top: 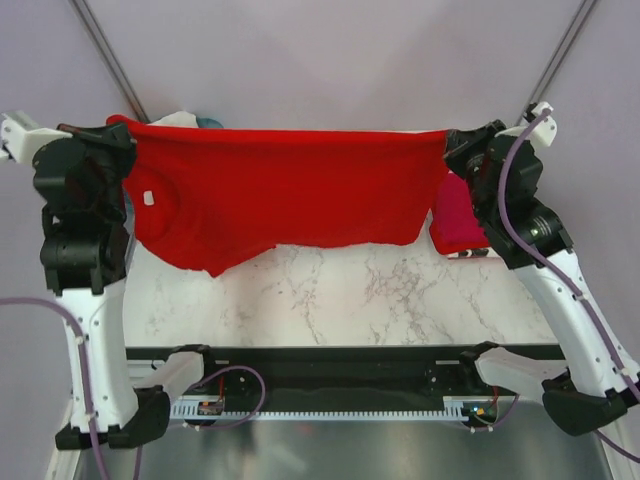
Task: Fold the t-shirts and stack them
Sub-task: Fold the tshirt
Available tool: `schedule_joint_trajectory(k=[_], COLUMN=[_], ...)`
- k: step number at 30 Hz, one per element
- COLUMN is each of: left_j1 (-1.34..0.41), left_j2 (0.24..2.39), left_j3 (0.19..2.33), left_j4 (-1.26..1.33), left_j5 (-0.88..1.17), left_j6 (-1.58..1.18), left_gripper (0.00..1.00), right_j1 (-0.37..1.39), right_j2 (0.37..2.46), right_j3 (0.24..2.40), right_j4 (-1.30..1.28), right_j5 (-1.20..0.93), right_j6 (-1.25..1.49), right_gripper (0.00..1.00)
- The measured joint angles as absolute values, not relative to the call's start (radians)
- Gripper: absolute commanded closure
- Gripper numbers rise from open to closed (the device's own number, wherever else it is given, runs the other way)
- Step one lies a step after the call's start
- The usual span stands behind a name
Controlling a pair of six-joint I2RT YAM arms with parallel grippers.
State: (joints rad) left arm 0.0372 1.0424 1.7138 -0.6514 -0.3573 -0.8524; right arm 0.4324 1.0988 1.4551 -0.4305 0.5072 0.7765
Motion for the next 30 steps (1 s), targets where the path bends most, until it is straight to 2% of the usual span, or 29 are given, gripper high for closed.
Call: schedule_joint_trajectory(k=[4, 9, 13, 16, 19, 22, 27, 30], left_j1=[0.038, 0.037, 0.037, 0.040, 0.058, 0.109, 0.165, 0.176], left_j2=[1.169, 1.393, 1.582, 1.713, 1.780, 1.800, 1.856, 1.864], left_j3=[1.710, 1.747, 1.932, 2.149, 2.308, 2.361, 2.361, 2.177], left_j4=[-0.654, -0.661, -0.675, -0.676, -0.654, -0.578, -0.486, -0.409], left_j5=[-0.345, -0.296, -0.242, -0.203, -0.155, -0.067, 0.057, 0.116], left_j6=[-0.877, -0.912, -0.925, -0.933, -0.965, -1.028, -1.079, -1.079], left_gripper=[0.98, 0.98, 0.98, 0.98, 0.98, 0.98, 0.98, 0.98], right_j1=[0.389, 0.260, 0.182, 0.142, 0.101, 0.055, 0.019, 0.003], right_j2=[1.212, 1.415, 1.571, 1.662, 1.731, 1.766, 1.784, 1.796], right_j3=[1.511, 1.633, 1.779, 1.919, 2.068, 2.160, 2.138, 1.966], right_j4=[-0.439, -0.448, -0.466, -0.482, -0.479, -0.456, -0.384, -0.316], right_j5=[0.503, 0.382, 0.278, 0.202, 0.117, 0.033, -0.121, -0.202], right_j6=[0.766, 0.791, 0.820, 0.847, 0.881, 0.919, 0.961, 0.973], right_gripper=[1.00, 1.00, 1.00, 1.00, 1.00, 1.00, 1.00, 1.00])
